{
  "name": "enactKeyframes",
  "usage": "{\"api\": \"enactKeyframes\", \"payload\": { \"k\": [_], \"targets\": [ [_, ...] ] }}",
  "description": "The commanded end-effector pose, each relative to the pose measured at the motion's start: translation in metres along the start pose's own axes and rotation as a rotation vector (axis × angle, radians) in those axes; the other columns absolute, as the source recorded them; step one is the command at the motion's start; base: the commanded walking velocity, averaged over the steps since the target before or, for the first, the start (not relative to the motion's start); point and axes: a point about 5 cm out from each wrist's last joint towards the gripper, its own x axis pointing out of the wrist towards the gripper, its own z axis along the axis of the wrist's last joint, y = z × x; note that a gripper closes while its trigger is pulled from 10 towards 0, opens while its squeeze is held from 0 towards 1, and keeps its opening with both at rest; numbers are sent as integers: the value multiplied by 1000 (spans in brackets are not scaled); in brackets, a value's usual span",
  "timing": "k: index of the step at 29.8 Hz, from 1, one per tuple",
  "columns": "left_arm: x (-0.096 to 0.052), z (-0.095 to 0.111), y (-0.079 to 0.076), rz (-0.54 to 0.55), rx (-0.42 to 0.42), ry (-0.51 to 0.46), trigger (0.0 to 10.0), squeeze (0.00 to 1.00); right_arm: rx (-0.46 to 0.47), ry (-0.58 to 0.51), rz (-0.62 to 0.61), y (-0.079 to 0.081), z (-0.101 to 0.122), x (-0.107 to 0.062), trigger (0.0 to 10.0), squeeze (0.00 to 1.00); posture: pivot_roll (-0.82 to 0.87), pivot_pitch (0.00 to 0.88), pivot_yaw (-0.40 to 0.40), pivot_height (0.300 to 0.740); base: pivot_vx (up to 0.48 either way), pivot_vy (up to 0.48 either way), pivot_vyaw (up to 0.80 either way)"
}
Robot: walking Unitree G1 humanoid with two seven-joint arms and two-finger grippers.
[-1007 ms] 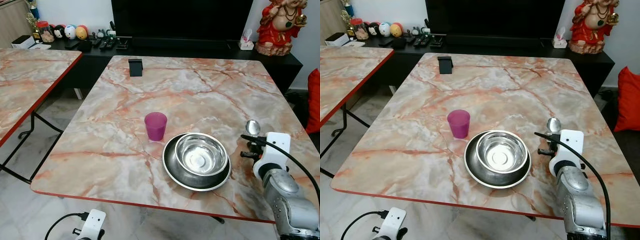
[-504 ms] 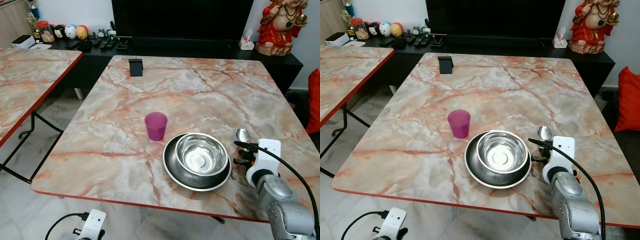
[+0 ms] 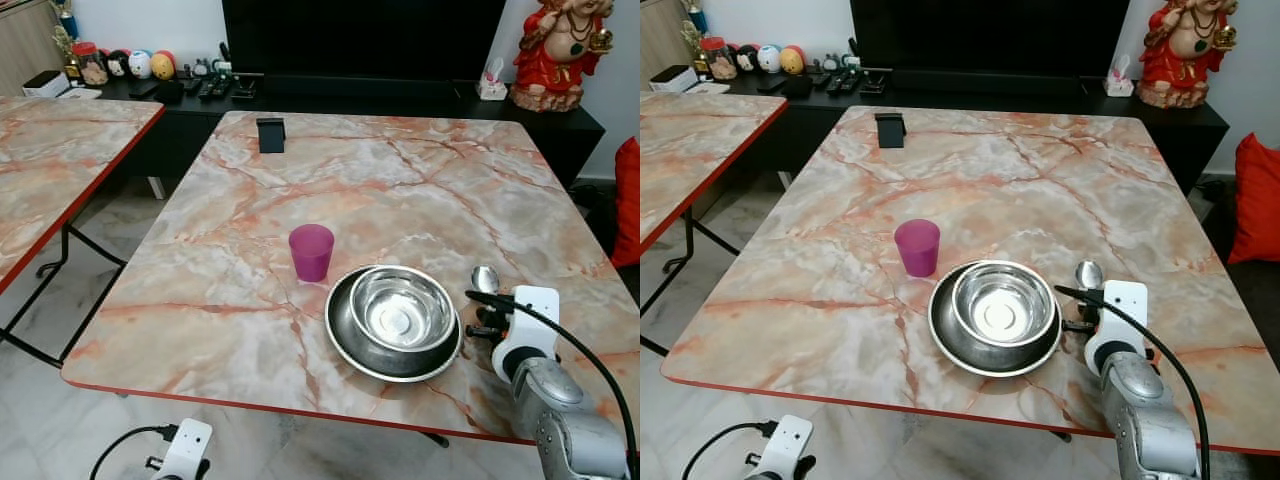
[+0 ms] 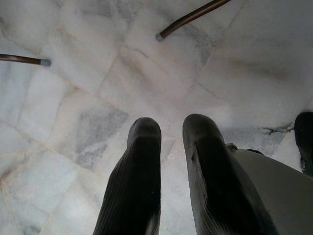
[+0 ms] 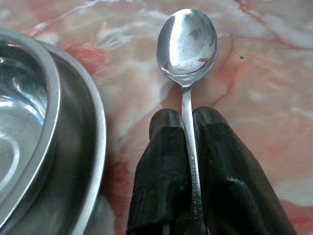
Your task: Setting the table
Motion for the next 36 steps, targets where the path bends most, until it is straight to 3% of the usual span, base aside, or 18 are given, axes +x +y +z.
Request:
{"api": "enactKeyframes", "payload": {
  "k": [1,36],
  "targets": [
    [-1,-3,3,0,15,15,10000,0,-1,14,1,0,-5,0,10000,0,-17,0,-6,740,0,0,0],
    [-1,-5,2,-9,16,25,10000,0,-16,90,47,5,-27,2,10000,0,-15,0,-3,740,0,0,0]
  ]
}}
